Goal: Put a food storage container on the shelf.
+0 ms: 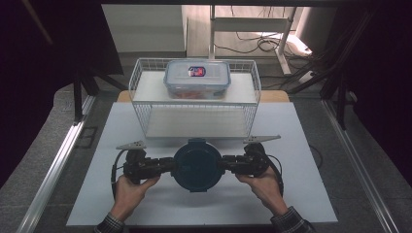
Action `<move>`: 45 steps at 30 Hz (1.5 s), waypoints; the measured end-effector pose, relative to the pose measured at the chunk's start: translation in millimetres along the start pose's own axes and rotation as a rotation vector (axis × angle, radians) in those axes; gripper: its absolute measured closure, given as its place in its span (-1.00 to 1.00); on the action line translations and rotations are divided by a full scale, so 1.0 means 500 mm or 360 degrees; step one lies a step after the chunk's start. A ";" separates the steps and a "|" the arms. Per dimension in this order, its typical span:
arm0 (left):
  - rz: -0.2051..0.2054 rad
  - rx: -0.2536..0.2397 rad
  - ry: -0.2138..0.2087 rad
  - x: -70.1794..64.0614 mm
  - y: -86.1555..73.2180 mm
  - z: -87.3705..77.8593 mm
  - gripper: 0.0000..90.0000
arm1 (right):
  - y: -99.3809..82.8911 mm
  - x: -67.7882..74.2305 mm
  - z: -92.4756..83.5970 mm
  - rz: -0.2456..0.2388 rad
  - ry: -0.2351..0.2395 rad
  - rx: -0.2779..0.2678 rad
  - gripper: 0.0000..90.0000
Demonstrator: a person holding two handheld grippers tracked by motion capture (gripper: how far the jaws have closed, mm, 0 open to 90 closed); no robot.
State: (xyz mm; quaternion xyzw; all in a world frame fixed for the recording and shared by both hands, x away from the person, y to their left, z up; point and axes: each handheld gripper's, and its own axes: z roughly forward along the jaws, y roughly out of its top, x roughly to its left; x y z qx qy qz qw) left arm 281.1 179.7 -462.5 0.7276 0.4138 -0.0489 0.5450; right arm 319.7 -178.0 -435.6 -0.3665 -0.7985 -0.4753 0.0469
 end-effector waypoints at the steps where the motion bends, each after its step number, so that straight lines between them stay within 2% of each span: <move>1: 0.0006 -0.0004 0.0000 -0.001 0.005 -0.001 0.29 | 0.006 0.001 -0.003 -0.0010 -0.0005 -0.0009 0.24; 8: 0.0042 -0.0028 -0.0005 -0.014 0.042 -0.006 0.29 | 0.047 0.007 -0.026 -0.0056 -0.0024 -0.0074 0.24; 16: 0.0101 -0.0066 0.0010 -0.029 0.101 -0.025 0.29 | 0.101 0.017 -0.049 -0.0102 -0.0029 -0.0111 0.24; 20: 0.0126 -0.0067 0.0028 -0.033 0.130 -0.033 0.29 | 0.132 0.024 -0.058 -0.0151 -0.0049 -0.0129 0.24; 36: 0.0212 -0.0169 0.0076 -0.054 0.256 -0.083 0.28 | 0.250 0.046 -0.088 -0.0195 -0.0043 -0.0245 0.24; 45: 0.0217 -0.0201 0.0075 -0.053 0.317 -0.096 0.28 | 0.308 0.047 -0.099 -0.0199 -0.0050 -0.0286 0.24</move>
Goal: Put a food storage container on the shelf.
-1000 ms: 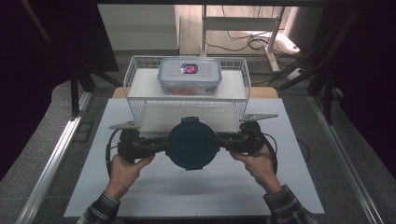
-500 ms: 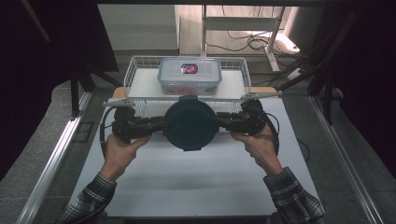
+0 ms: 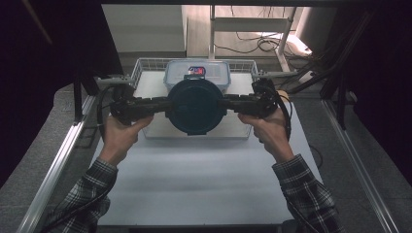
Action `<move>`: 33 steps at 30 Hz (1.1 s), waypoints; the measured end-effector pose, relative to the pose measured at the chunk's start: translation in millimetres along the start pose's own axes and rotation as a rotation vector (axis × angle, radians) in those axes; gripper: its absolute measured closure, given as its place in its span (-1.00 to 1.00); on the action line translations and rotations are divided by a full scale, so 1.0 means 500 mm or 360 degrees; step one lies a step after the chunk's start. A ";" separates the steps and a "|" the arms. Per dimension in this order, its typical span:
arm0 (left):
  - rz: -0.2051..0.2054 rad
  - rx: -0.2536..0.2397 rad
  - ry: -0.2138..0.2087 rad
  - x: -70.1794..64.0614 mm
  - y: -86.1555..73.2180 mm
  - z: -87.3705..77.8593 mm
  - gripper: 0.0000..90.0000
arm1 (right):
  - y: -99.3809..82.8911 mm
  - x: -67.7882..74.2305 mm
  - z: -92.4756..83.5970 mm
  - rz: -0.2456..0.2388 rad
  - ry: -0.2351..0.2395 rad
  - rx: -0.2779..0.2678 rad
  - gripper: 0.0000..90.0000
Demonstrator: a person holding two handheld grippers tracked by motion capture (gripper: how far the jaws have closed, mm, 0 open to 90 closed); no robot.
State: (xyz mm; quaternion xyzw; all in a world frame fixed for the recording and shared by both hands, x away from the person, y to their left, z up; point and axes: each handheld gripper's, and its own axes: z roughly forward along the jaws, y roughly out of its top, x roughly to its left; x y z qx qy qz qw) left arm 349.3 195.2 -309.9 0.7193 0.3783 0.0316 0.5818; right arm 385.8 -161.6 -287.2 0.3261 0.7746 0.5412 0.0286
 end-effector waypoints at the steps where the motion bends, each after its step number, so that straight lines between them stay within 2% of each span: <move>1: 0.0004 -0.0002 0.0001 0.000 0.007 0.000 0.28 | 0.006 -0.001 -0.001 -0.0002 0.0001 -0.0005 0.24; 14: 0.0045 -0.0045 0.0005 0.001 0.091 -0.007 0.28 | 0.088 -0.004 -0.018 -0.0007 -0.0011 -0.0065 0.24; 21: 0.0060 -0.0065 -0.0003 0.019 0.125 -0.007 0.28 | 0.125 -0.014 -0.011 -0.0014 -0.0018 -0.0090 0.24; 33: 0.0006 -0.0093 -0.0001 0.061 0.164 0.015 0.27 | 0.169 -0.045 0.010 0.0019 -0.0048 -0.0124 0.24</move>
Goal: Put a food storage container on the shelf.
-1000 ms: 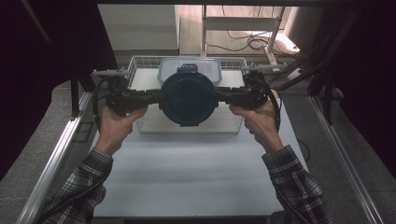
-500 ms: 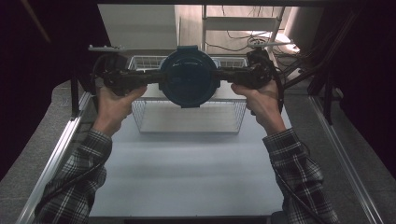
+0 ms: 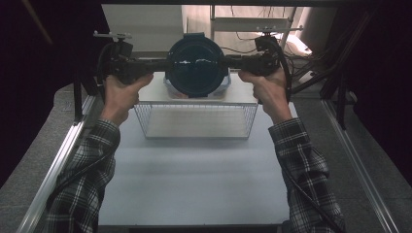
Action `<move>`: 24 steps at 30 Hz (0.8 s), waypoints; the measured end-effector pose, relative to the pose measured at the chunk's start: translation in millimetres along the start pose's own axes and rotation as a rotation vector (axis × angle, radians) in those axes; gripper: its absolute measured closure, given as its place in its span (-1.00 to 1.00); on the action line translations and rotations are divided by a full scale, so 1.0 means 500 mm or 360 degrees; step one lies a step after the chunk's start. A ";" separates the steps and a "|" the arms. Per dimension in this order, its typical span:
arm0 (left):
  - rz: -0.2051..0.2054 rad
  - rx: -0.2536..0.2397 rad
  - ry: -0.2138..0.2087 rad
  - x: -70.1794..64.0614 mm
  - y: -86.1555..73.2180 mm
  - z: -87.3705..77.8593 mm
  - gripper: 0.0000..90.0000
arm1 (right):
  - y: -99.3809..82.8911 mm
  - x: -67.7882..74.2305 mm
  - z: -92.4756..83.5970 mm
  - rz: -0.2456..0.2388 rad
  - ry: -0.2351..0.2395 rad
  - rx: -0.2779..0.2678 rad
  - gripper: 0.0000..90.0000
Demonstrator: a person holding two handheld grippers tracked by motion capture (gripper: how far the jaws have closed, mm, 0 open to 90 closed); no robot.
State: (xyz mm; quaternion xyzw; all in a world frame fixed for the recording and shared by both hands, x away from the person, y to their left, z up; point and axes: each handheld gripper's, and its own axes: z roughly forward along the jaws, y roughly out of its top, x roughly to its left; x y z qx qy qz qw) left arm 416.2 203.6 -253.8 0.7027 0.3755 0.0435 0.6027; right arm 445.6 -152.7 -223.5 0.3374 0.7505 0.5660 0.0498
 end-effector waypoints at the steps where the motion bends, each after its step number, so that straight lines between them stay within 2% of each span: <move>1: 0.0000 0.0001 0.0003 0.004 0.004 0.002 0.27 | 0.002 -0.005 0.003 0.0007 0.0000 -0.0004 0.24; 6: -0.0012 0.0005 0.0023 0.019 0.018 0.015 0.27 | 0.010 -0.031 0.018 0.0071 0.0018 0.0001 0.24; 11: -0.0038 0.0008 0.0033 0.033 0.021 0.026 0.27 | 0.013 -0.050 0.031 0.0098 0.0025 0.0005 0.24; 14: -0.0057 -0.0028 0.0012 0.041 0.016 0.028 0.27 | 0.014 -0.058 0.036 0.0114 0.0034 0.0002 0.24; 17: -0.0029 -0.0015 0.0041 0.041 0.017 0.031 0.24 | 0.018 -0.058 0.039 0.0111 0.0025 0.0004 0.23; 24: 0.0015 0.0004 0.0057 0.041 0.018 0.030 0.21 | 0.019 -0.049 0.040 0.0074 -0.0012 -0.0012 0.21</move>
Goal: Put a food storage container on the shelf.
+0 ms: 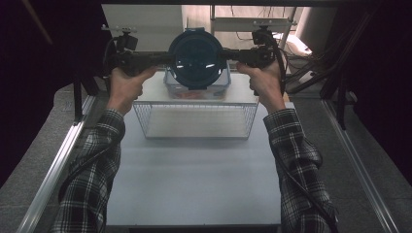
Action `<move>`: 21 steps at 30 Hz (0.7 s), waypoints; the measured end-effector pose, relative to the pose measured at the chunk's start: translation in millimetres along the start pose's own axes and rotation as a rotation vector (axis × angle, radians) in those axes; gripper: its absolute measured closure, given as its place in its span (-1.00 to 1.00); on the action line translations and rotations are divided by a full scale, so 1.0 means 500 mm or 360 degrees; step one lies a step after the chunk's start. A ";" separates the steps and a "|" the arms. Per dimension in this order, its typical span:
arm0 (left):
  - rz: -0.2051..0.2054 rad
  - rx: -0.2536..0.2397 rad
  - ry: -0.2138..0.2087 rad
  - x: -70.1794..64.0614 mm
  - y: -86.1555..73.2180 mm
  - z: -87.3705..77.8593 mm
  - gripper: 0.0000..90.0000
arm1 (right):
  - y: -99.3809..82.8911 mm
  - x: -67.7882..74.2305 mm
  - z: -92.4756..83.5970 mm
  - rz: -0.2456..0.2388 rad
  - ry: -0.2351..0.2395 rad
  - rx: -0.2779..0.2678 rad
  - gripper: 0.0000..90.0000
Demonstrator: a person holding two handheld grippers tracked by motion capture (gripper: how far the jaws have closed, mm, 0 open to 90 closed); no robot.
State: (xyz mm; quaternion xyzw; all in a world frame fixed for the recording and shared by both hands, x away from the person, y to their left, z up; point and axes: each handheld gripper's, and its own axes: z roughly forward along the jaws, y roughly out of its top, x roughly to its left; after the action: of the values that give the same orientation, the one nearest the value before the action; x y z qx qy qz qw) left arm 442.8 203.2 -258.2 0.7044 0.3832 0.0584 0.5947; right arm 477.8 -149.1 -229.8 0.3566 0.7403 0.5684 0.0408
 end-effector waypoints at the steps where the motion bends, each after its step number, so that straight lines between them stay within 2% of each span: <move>1: 0.0000 -0.0001 0.0000 0.001 0.000 0.001 0.21 | 0.000 0.000 0.001 0.0004 -0.0002 -0.0006 0.21; 6: -0.0026 -0.0018 -0.0021 0.009 0.002 0.007 0.19 | -0.001 -0.008 0.003 0.0031 0.0000 -0.0028 0.20; 8: 0.0000 -0.0009 0.0017 0.008 0.004 0.010 0.15 | -0.002 -0.011 0.003 0.0034 0.0003 -0.0035 0.21; 10: 0.0035 0.0052 0.0081 0.004 0.003 0.019 0.14 | -0.003 -0.008 0.004 0.0011 -0.0036 -0.0022 0.18; 11: 0.0048 0.0053 0.0089 0.003 0.000 0.024 0.13 | -0.003 -0.005 0.007 -0.0014 -0.0080 -0.0004 0.18; 12: 0.0029 0.0020 0.0092 0.005 -0.003 0.026 0.11 | -0.003 -0.001 0.009 -0.0047 -0.0139 0.0009 0.17; 13: 0.0002 -0.0032 0.0022 0.010 -0.003 0.024 0.11 | -0.005 -0.002 0.013 -0.0053 -0.0175 0.0041 0.13; 14: -0.0012 -0.0019 -0.0029 0.012 -0.002 0.027 0.26 | -0.008 -0.005 0.015 -0.0035 -0.0202 0.0057 0.30; 16: 0.0043 -0.0007 0.0069 -0.003 -0.002 0.036 0.21 | -0.012 -0.009 0.016 -0.0032 -0.0204 0.0039 0.28; 19: 0.0052 0.0012 0.0135 -0.011 0.004 0.040 0.21 | -0.011 -0.003 0.016 -0.0052 -0.0240 0.0029 0.30; 21: 0.0090 -0.0002 0.0175 -0.017 0.003 0.037 0.20 | -0.012 0.006 0.015 -0.0105 -0.0275 0.0027 0.29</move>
State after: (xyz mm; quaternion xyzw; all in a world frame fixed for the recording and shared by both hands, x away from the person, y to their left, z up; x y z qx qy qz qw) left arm 447.4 183.3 -258.7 0.7102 0.3952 0.1139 0.5714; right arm 476.4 -142.0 -236.5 0.3801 0.7502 0.5275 0.1202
